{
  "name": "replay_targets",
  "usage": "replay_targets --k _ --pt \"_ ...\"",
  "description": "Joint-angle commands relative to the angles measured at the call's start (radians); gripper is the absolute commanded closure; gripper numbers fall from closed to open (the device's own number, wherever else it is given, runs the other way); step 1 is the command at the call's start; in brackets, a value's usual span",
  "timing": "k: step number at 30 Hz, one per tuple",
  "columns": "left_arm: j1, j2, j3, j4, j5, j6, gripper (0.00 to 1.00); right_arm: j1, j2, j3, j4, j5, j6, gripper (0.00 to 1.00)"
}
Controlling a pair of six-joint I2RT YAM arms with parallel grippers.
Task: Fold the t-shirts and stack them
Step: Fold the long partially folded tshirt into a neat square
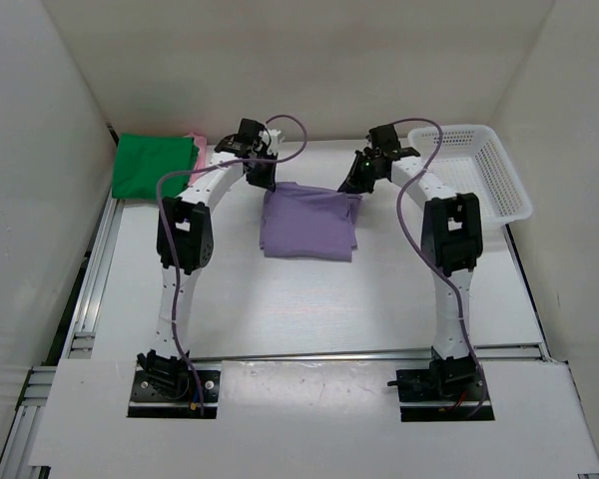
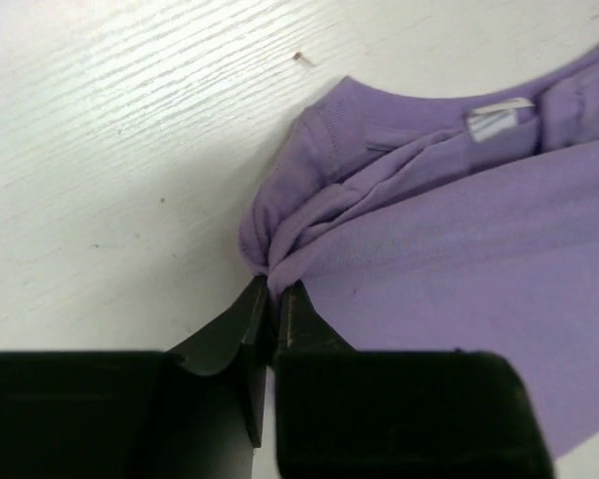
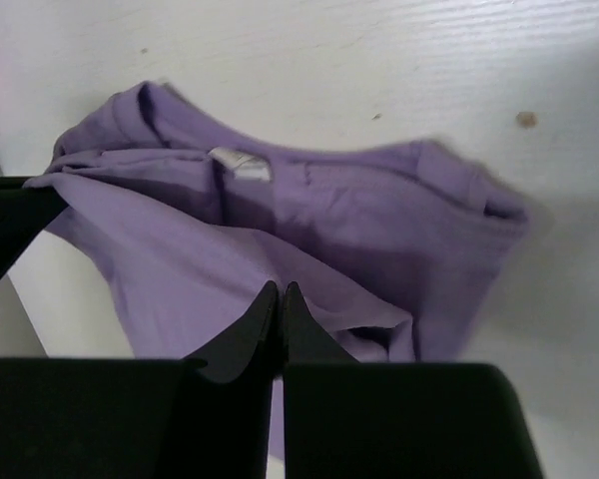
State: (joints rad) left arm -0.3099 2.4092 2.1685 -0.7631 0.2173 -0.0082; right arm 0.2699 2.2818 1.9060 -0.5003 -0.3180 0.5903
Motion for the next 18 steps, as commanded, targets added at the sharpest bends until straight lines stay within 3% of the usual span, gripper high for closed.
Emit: replay_targets --k 1,5,8,13,18 --pt "-0.012 -0.154 -0.009 0.005 -0.068 0.008 0.82 -0.001 -0.149 -0.031 0.009 0.051 -0.007 1.00" --pt "-0.034 -0.174 -0.030 0.005 -0.079 0.008 0.82 -0.001 -0.163 -0.062 0.020 0.051 -0.007 1.00" --pt "-0.044 -0.174 -0.030 0.005 -0.088 0.008 0.89 -0.001 -0.185 -0.088 0.020 0.066 -0.007 1.00" --pt "-0.054 -0.098 0.115 0.015 -0.056 0.008 0.90 -0.001 -0.211 -0.110 0.029 0.217 0.060 1.00" --pt "-0.054 -0.041 0.151 0.025 -0.076 0.008 0.87 -0.020 -0.147 -0.039 0.042 0.312 0.080 1.00"
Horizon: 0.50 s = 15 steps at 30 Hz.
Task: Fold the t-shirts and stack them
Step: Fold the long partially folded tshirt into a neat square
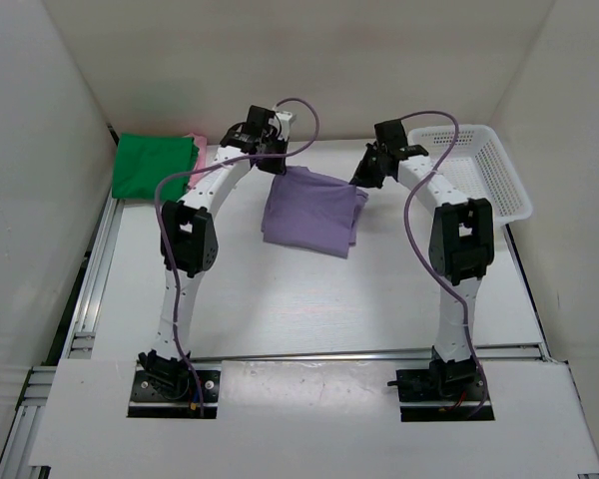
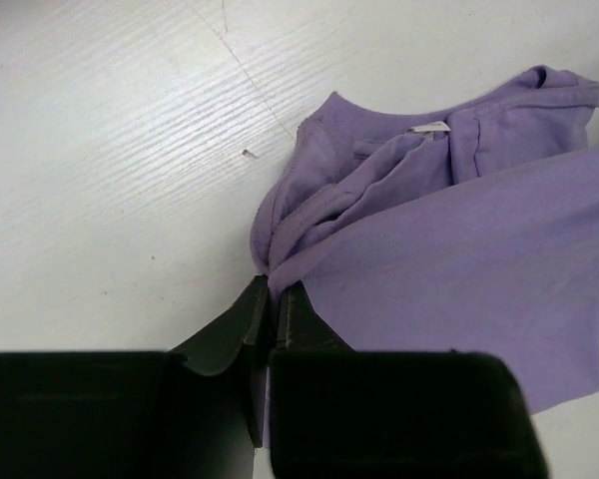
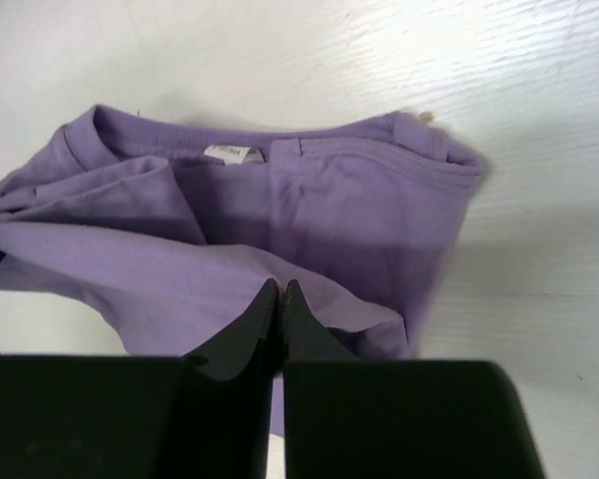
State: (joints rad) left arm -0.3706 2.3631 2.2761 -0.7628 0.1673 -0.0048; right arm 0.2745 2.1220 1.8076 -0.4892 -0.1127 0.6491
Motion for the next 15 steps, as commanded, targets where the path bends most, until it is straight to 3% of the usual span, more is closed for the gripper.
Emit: replay_targets --k 1,8,9,10,11,13,15 --pt "0.007 0.018 0.043 0.034 -0.026 0.005 0.85 -0.024 0.025 0.071 0.031 0.116 0.021 1.00" --pt "0.007 0.103 0.097 0.078 -0.017 0.005 0.70 -0.034 0.128 0.139 -0.023 0.220 0.029 0.99" --pt "0.007 0.126 0.109 0.079 -0.008 0.005 0.66 -0.034 0.128 0.125 -0.023 0.241 0.044 0.91" --pt "0.007 0.139 0.135 0.088 -0.008 0.005 0.38 -0.044 0.139 0.125 -0.023 0.260 0.073 0.82" --pt "0.007 0.148 0.146 0.088 -0.020 0.005 0.25 -0.044 0.150 0.125 -0.023 0.272 0.073 0.72" --pt "0.007 0.148 0.146 0.088 -0.095 0.005 0.13 -0.054 0.159 0.154 -0.032 0.272 0.073 0.53" --pt "0.007 0.122 0.122 0.088 -0.150 0.005 0.06 -0.054 0.147 0.168 -0.043 0.272 0.037 0.51"
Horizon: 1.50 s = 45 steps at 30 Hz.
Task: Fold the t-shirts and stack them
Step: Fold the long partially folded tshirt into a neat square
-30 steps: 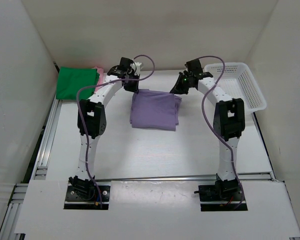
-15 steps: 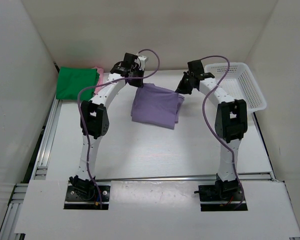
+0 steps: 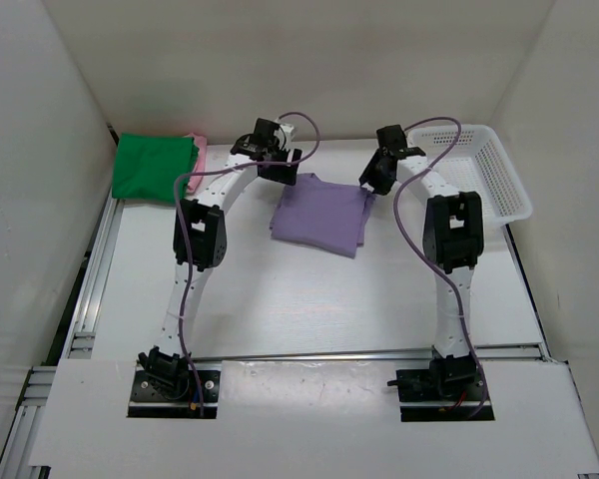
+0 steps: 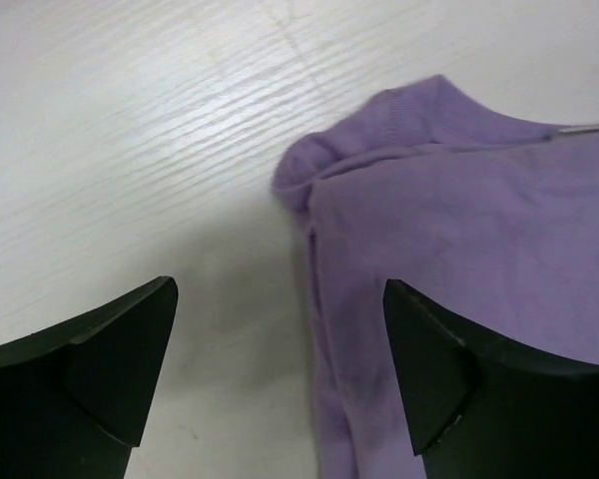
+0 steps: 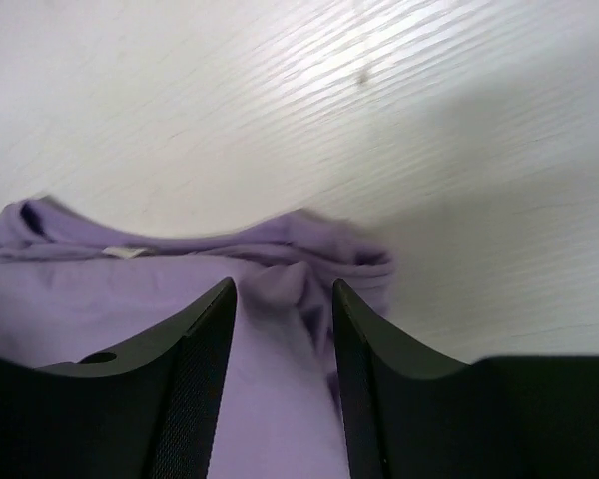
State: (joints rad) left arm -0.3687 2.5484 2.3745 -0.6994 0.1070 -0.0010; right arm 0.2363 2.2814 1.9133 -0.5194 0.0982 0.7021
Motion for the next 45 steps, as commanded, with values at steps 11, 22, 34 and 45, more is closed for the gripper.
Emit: replay_targets --k 11,22,34,45 --pt "0.039 -0.264 -0.348 0.024 0.269 0.001 0.01 0.098 -0.277 -0.227 -0.036 0.195 0.000 0.60" --pt "0.060 -0.215 -0.411 -0.005 0.352 0.001 0.01 0.087 -0.111 -0.227 -0.166 0.023 0.066 0.41" --pt "0.117 -0.326 -0.569 -0.005 0.356 0.001 0.01 0.078 0.041 -0.154 -0.123 -0.255 -0.104 0.81" --pt "0.235 -0.491 -0.765 -0.005 0.260 0.001 0.01 0.187 0.044 -0.094 -0.057 -0.382 -0.242 0.88"
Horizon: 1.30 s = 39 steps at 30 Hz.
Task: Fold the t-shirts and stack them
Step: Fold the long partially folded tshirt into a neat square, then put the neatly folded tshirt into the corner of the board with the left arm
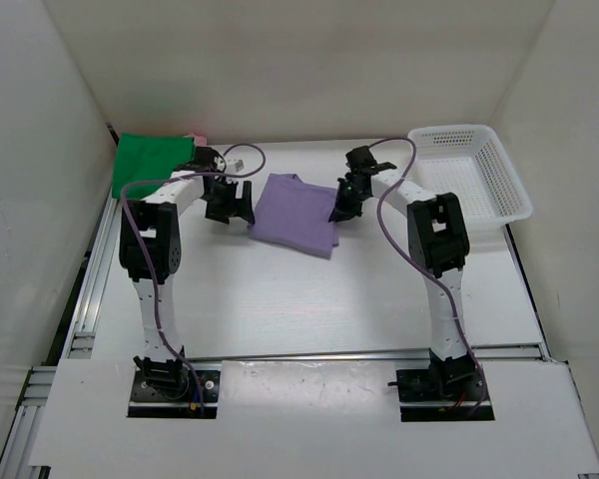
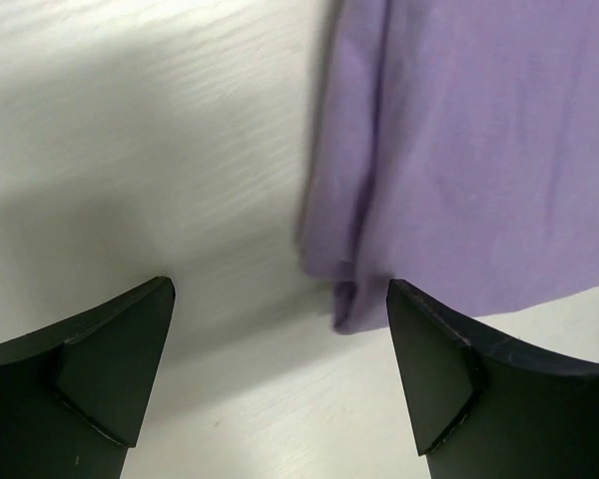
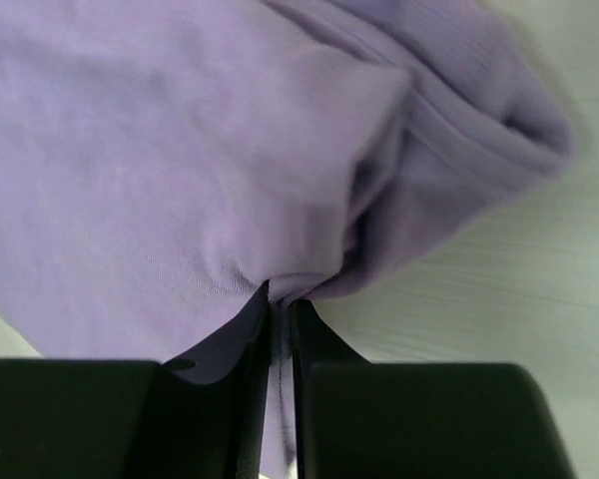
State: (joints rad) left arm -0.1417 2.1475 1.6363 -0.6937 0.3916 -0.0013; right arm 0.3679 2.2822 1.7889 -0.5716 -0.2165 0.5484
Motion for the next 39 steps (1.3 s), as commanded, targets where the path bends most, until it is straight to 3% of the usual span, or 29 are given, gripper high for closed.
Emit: replay_targets --k 1,10,15,21,23,24,31,32,33,34,36,38,39 --pt "0.019 -0.101 -0.036 -0.010 0.002 0.001 0.01 0.066 0.054 0.039 -0.005 -0.081 -0.088 0.88" --pt "0.037 -0.101 -0.021 -0.020 0.055 0.001 0.01 0.095 0.094 0.115 -0.007 -0.110 -0.162 0.89" --pt "0.047 0.010 0.043 -0.029 0.015 0.001 0.01 0.104 0.112 0.139 -0.033 -0.121 -0.185 0.88" --pt "0.024 0.179 0.172 -0.089 0.127 0.001 0.03 0.105 0.092 0.118 -0.042 -0.130 -0.205 0.87" --pt "0.014 0.204 0.181 -0.099 0.154 0.001 0.10 0.105 0.083 0.107 -0.042 -0.130 -0.205 0.87" --pt "0.014 0.213 0.181 -0.099 0.177 0.001 0.20 0.105 0.083 0.107 -0.042 -0.130 -0.196 0.87" --pt "0.014 0.256 0.200 -0.133 0.263 0.001 0.57 0.105 0.083 0.098 -0.031 -0.141 -0.174 0.87" --pt "0.014 0.265 0.200 -0.144 0.280 0.001 0.64 0.105 0.073 0.098 -0.022 -0.141 -0.165 0.87" --pt "0.014 0.265 0.200 -0.144 0.280 0.001 0.85 0.105 0.072 0.086 -0.022 -0.141 -0.165 0.87" --pt "0.027 0.256 0.200 -0.144 0.291 0.001 0.90 0.105 0.072 0.086 -0.022 -0.141 -0.165 0.87" --pt "0.036 0.238 0.200 -0.153 0.291 0.001 0.90 0.105 0.053 0.086 -0.022 -0.152 -0.156 0.83" --pt "0.050 0.195 0.212 -0.153 0.262 0.001 0.90 0.095 0.021 0.060 -0.022 -0.152 -0.133 0.69" --pt "0.063 0.180 0.244 -0.179 0.225 0.001 0.90 0.080 0.001 0.041 -0.022 -0.143 -0.122 0.47"
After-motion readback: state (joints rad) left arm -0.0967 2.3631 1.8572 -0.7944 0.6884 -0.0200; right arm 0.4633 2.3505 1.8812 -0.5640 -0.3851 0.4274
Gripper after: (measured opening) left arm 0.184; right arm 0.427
